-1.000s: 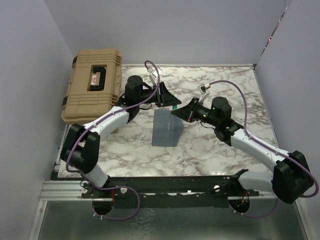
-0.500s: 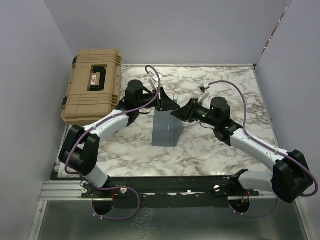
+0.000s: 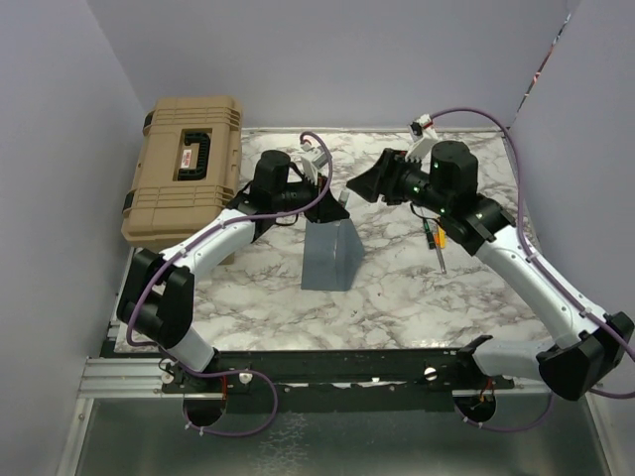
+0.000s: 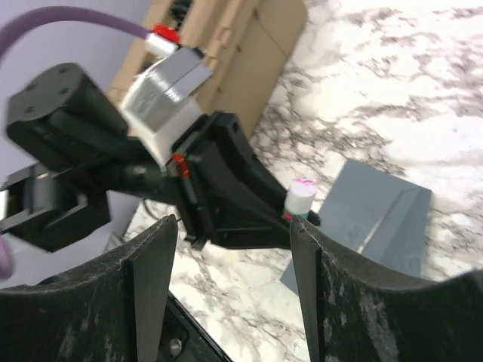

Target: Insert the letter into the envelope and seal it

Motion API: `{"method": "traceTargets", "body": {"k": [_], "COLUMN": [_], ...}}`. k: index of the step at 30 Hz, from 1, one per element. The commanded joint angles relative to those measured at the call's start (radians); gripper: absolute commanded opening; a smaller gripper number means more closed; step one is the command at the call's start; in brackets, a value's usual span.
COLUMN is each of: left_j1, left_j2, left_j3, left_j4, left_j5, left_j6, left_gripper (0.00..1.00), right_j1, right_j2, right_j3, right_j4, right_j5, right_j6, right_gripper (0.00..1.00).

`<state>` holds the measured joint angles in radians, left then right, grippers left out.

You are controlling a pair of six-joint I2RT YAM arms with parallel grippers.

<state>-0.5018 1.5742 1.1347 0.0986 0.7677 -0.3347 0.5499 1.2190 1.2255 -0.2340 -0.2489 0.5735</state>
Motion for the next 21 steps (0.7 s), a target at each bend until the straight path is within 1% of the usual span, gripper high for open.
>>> {"method": "traceTargets", "body": {"k": [1, 4, 9, 18, 21], "left_j1": [-0.019, -0.021, -0.023, -0.040, -0.045], "left_j2": [-0.035, -0.036, -0.035, -0.029, -0.033], "left_j3": [0.002, 0.000, 0.000, 0.005, 0.002], "left_j4": [-0.080, -0.080, -0.080, -0.080, -0.080], "left_j5": [-0.019, -0.016, -0.010, 0.004, 0.005], "left_j6": [0.129, 0.132, 0.129, 0.123, 0.124], "left_gripper": [0.00, 0.00, 0.00, 0.00, 0.00], "right_j1": [0.002, 0.002, 0.002, 0.002, 0.002], "right_j2": [0.107, 0.124, 0.161, 0.202, 0.218], "right_j3": [0.034, 0.029, 0.031, -0.015, -0.017], "right_j4": [-0.229, -0.188, -0.180, -0.073, -0.061], "right_j5": [0.056, 0.028, 0.010, -0.022, -0.031], "right_j6": [-0.038, -0.027, -0.016, 0.040, 0.043], "right_gripper": [0.65, 0.63, 0.53, 0.42, 0.41]}}
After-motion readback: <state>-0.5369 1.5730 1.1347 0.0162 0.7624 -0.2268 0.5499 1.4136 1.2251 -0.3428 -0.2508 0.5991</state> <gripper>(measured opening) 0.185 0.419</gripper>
